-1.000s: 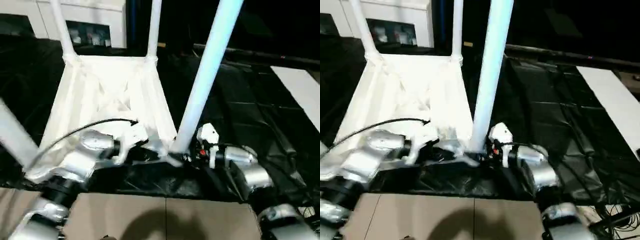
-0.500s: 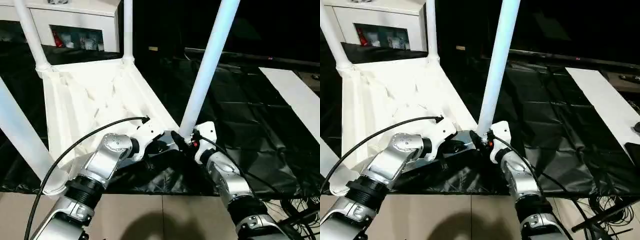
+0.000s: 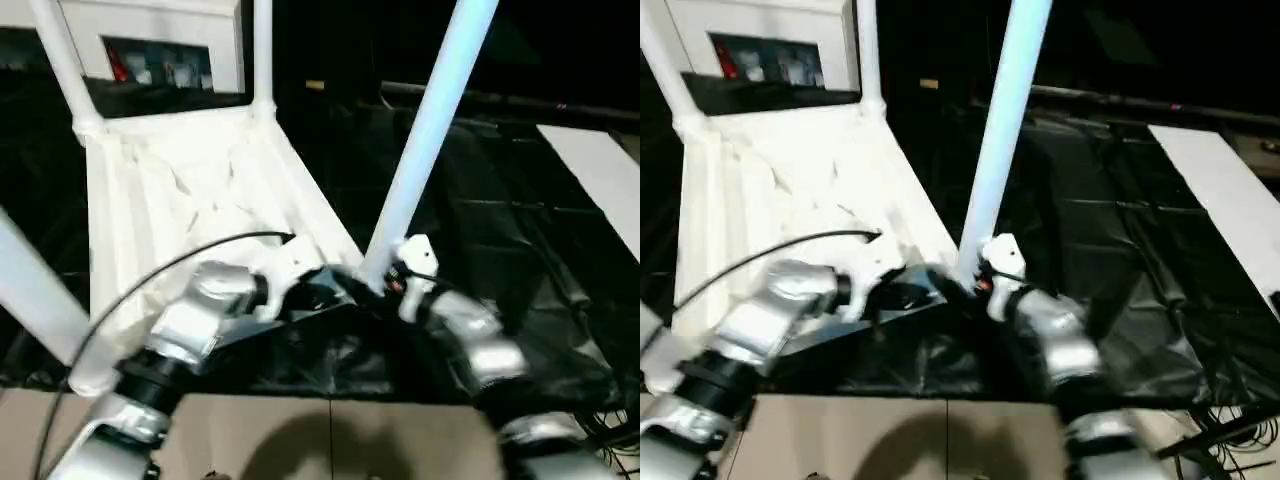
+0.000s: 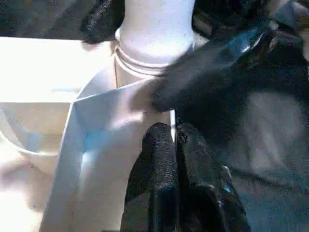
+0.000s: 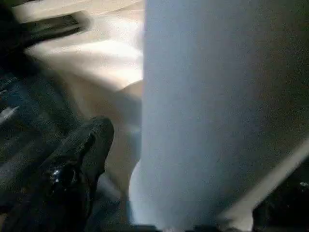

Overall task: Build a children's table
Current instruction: Rotate leg to tighten

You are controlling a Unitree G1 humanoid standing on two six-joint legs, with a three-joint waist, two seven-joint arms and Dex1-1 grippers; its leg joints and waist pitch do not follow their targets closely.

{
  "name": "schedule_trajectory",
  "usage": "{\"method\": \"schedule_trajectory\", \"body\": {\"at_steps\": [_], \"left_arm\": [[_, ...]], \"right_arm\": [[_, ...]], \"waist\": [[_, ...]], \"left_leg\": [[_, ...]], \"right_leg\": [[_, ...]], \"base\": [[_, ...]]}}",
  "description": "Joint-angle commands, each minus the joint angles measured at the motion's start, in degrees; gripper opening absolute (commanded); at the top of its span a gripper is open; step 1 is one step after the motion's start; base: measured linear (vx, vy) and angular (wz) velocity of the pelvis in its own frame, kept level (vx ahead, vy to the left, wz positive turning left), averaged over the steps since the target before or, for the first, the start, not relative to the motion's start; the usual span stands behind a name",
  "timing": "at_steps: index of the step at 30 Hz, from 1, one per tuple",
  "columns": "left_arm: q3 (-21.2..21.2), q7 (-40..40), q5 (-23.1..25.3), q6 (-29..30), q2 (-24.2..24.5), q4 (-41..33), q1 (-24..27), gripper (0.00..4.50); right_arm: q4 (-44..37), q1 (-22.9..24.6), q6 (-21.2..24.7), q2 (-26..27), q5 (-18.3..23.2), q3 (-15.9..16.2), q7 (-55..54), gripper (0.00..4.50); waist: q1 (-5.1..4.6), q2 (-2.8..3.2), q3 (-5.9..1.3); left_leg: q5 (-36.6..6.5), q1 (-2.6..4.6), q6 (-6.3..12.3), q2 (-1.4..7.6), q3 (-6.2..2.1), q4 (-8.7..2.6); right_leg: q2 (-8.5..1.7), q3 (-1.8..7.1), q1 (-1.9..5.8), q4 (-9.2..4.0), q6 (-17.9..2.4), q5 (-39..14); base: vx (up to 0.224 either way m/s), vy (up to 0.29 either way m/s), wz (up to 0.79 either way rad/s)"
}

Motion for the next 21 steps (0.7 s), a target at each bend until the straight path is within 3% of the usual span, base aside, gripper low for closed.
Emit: {"method": "schedule_trajectory", "body": {"at_steps": [1, 5, 8, 11, 16, 21], "left_arm": [[-2.92, -4.64, -0.07, -0.50, 1.02, 1.51, 1.97, 0.00], [-3.58, -6.95, -0.33, -1.24, 2.86, 1.19, 2.05, 0.00], [-3.97, -8.43, -0.35, -2.39, 4.48, 1.73, 1.71, 0.00], [-4.01, -9.27, -0.39, -2.89, 5.15, 1.96, 1.59, 0.00], [-4.07, -10.14, -0.29, -3.48, 5.81, 2.25, 1.74, 0.00], [-4.13, -10.27, -0.78, -3.72, 5.93, 2.83, 1.78, 0.00]], "right_arm": [[-0.53, -0.99, 0.60, -1.52, 0.30, 1.45, 5.54, 3.84], [0.88, -2.47, 0.15, -2.41, 0.24, 1.27, 8.08, 3.70], [1.79, -3.93, 0.11, -3.01, 1.01, 1.29, 10.22, 3.31], [1.80, -4.15, 0.54, -3.27, 1.42, 1.77, 11.83, 3.24], [1.31, -3.77, 0.95, -3.33, 1.32, 2.29, 13.28, 2.73], [0.76, -2.18, 1.86, -2.88, 1.66, 2.62, 14.73, 2.41]], "waist": [[0.04, 0.25, -2.68], [-0.14, 0.40, -2.41], [-0.17, 0.37, -2.39], [-0.05, 0.32, -2.48], [-0.06, 0.32, -2.69], [0.03, 0.49, -2.47]], "left_leg": [[-5.89, 0.35, 6.65, 0.10, 0.97, -2.80], [-9.78, 0.62, 4.07, 0.36, 0.81, -3.21], [-9.99, 0.66, 3.40, 0.34, 0.85, -3.19], [-8.44, 0.58, 3.57, 0.29, 0.85, -3.08], [-5.77, 0.50, 4.70, 0.16, 0.90, -2.81], [-7.16, 0.68, 4.60, 0.23, 0.92, -2.92]], "right_leg": [[-2.18, 1.68, 3.14, -2.81, -15.83, 5.43], [-2.25, 1.67, 2.78, -3.22, -15.02, -1.74], [-2.25, 1.74, 2.72, -3.20, -14.92, -2.36], [-2.27, 1.74, 2.86, -2.97, -15.06, -0.40], [-2.21, 1.70, 3.08, -2.54, -15.94, 3.90], [-2.24, 1.71, 2.90, -2.76, -16.09, 1.91]], "base": [[0.000, 0.000, 0.00], [0.000, 0.000, 0.00], [0.000, 0.000, 0.00], [0.000, 0.000, 0.00], [0.000, 0.000, 0.00], [0.000, 0.000, 0.00]]}}
